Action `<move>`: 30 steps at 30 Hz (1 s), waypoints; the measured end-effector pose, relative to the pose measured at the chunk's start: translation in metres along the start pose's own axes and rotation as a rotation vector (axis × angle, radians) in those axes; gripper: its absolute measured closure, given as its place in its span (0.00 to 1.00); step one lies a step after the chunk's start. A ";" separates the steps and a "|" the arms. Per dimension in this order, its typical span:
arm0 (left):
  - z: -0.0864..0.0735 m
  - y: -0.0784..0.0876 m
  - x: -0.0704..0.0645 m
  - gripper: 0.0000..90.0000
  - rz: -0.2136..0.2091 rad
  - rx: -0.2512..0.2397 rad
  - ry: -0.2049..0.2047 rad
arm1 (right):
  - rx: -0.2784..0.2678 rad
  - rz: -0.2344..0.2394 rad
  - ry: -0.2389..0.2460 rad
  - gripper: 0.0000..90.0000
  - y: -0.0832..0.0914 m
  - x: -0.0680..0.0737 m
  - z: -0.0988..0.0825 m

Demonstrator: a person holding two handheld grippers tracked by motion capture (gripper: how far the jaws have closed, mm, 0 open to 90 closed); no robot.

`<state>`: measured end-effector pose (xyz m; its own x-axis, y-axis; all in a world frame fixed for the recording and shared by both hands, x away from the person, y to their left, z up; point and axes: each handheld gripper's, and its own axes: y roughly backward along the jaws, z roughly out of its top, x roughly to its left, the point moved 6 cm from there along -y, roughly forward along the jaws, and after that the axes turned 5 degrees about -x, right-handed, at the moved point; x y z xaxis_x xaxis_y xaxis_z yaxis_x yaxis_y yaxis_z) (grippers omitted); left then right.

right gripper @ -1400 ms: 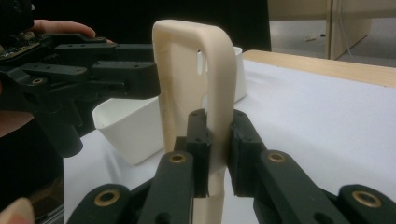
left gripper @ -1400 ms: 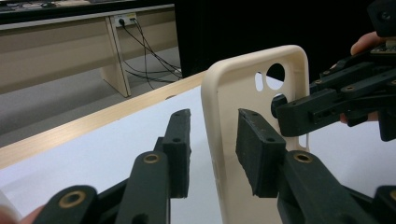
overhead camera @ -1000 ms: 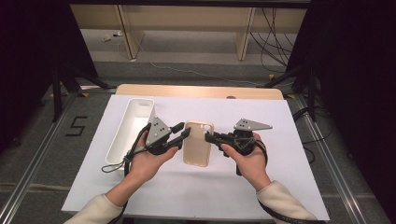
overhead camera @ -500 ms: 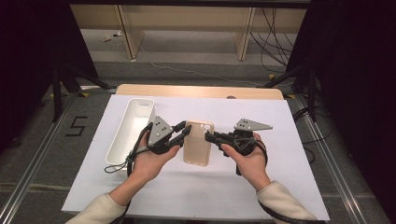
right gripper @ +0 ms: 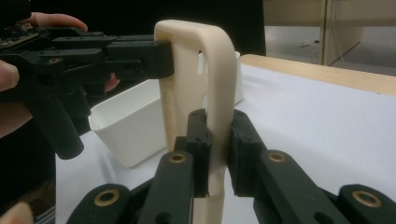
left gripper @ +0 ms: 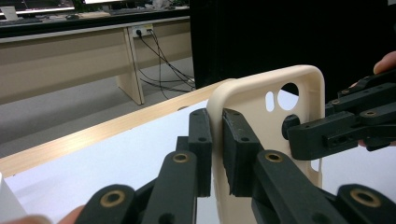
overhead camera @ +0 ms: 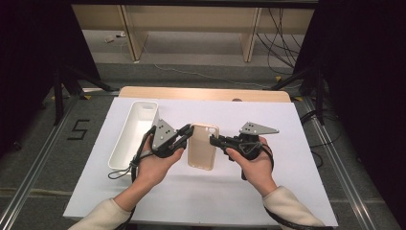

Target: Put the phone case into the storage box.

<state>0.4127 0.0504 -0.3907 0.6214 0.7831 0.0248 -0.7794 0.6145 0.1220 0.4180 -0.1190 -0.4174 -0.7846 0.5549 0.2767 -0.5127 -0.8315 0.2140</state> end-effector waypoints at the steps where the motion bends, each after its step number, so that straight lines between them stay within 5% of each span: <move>1: 0.000 0.000 0.000 0.91 0.000 -0.002 0.004 | -0.007 -0.004 -0.001 0.90 -0.001 0.000 0.000; 10: 0.001 0.003 -0.002 0.93 0.026 -0.011 0.016 | 0.004 -0.013 0.032 0.90 -0.001 0.001 0.000; 13: 0.002 0.003 -0.004 0.94 0.035 -0.018 0.015 | -0.030 -0.010 0.035 0.90 -0.004 0.002 0.001; 30: 0.006 0.006 -0.002 0.94 0.054 -0.035 0.015 | 0.007 0.001 0.063 0.82 -0.001 0.006 0.003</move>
<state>0.4074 0.0519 -0.3837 0.5771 0.8165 0.0155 -0.8144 0.5739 0.0859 0.4152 -0.1150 -0.4129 -0.8057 0.5509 0.2175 -0.5095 -0.8319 0.2199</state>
